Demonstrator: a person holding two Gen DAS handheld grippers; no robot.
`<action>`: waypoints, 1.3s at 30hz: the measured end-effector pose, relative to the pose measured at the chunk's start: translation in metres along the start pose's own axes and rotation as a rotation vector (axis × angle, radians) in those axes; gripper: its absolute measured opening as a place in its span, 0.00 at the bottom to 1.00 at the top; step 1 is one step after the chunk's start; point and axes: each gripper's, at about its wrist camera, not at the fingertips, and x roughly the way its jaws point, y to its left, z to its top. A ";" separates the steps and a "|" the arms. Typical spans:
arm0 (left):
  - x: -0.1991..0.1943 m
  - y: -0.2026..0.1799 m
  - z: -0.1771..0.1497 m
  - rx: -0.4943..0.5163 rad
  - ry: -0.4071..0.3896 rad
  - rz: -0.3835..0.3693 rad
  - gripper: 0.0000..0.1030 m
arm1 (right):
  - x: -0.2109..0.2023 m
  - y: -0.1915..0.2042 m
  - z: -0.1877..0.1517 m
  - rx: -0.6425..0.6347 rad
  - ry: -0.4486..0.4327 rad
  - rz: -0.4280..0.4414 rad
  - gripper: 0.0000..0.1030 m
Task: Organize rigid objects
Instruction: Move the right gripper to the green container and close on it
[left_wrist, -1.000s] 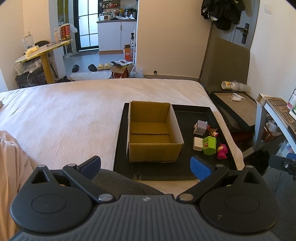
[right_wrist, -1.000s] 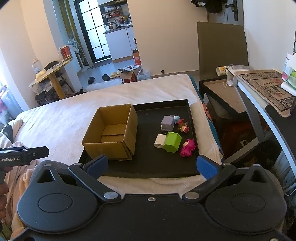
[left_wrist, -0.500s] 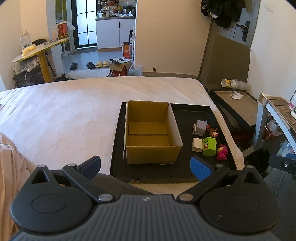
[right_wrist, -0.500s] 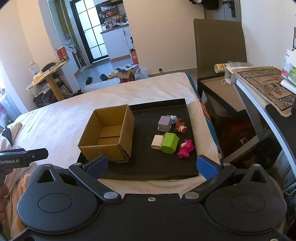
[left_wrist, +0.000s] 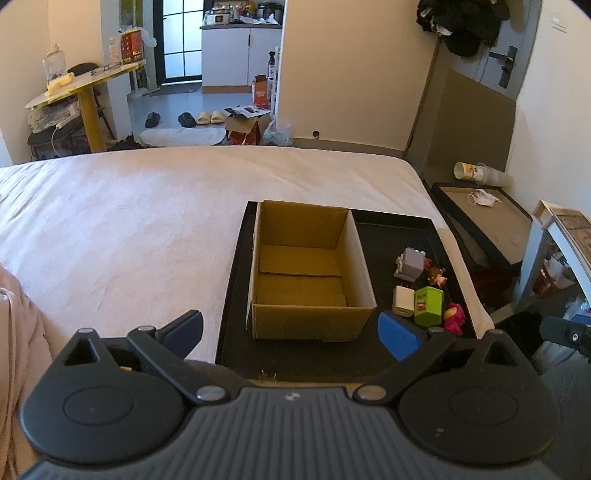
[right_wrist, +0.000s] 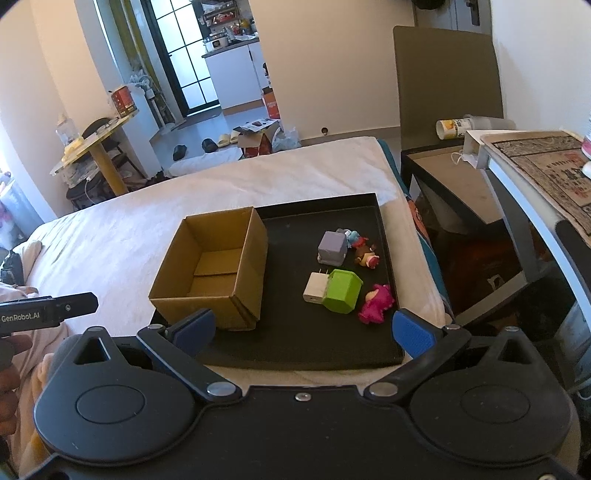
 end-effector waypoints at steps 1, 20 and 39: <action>0.003 0.001 0.001 -0.005 0.004 0.000 0.97 | 0.003 0.000 0.002 -0.003 0.001 0.000 1.00; 0.078 0.012 0.032 -0.065 0.108 0.028 0.77 | 0.080 -0.027 0.032 0.059 0.131 0.035 0.81; 0.157 0.028 0.045 -0.130 0.254 0.072 0.47 | 0.164 -0.053 0.063 0.112 0.306 0.064 0.59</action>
